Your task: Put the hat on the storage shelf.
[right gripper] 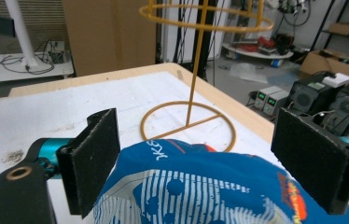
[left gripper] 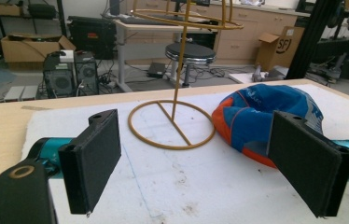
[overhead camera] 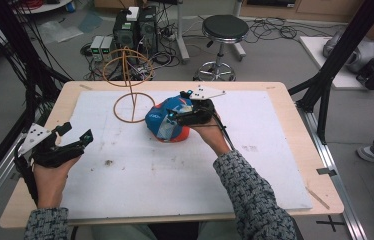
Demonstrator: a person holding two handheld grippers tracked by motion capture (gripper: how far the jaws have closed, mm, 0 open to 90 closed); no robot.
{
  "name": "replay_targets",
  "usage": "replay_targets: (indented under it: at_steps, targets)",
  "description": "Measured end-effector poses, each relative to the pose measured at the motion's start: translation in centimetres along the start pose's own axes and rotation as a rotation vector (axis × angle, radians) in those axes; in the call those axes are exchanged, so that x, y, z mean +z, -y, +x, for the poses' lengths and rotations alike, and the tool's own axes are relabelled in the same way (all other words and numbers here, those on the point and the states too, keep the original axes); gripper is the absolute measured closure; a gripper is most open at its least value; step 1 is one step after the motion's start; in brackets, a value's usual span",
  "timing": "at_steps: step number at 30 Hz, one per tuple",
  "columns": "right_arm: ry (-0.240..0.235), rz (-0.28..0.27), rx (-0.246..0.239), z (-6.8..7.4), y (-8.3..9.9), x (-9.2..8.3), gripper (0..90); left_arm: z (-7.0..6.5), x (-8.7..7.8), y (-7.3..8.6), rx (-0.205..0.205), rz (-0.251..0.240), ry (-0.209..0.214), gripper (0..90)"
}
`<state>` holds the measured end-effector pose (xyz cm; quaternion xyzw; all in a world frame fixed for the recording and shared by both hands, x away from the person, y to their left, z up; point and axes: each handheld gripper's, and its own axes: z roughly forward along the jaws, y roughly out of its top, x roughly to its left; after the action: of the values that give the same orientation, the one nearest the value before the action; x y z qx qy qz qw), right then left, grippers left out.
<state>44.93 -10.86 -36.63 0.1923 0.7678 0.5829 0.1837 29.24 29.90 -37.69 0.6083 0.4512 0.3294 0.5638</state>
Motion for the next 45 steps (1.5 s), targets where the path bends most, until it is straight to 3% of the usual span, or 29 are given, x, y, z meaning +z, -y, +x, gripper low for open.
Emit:
replay_targets:
  at_steps: [3,9,14,18,23,31,37,43,45]
  targets:
    - [-0.005,0.012,0.002,0.1,0.3,0.5,16.2,-0.1,0.1,0.0,0.000,-0.003,0.003,17.9]
    - [-0.043,0.065,-0.046,0.7,1.1,2.0,24.9,-0.1,0.1,0.0,0.001,-0.001,0.007,17.9]
    - [-0.042,0.097,-0.070,0.8,1.5,2.6,28.1,0.0,0.0,0.0,-0.001,-0.001,0.007,17.9]
    - [-0.049,0.110,-0.060,0.7,1.6,3.0,33.4,0.1,-0.1,-0.1,-0.005,-0.005,0.008,17.9]
    - [-0.061,0.135,-0.098,0.9,1.6,3.5,40.8,0.2,-0.2,-0.1,-0.011,-0.013,0.005,17.9]
    - [-0.054,0.182,-0.127,1.0,1.8,3.9,53.8,0.2,-0.3,-0.2,-0.009,-0.015,0.007,17.9]
    - [-0.055,0.180,-0.140,1.0,1.7,3.7,71.2,0.2,-0.2,-0.2,-0.010,-0.015,0.008,17.9]
    - [-0.038,0.180,-0.121,0.9,1.5,3.4,86.1,0.2,-0.3,-0.2,-0.009,-0.012,0.008,17.9]
    - [-0.029,0.178,-0.112,0.8,1.4,3.3,87.0,0.2,-0.3,-0.3,-0.009,-0.014,0.006,17.9]
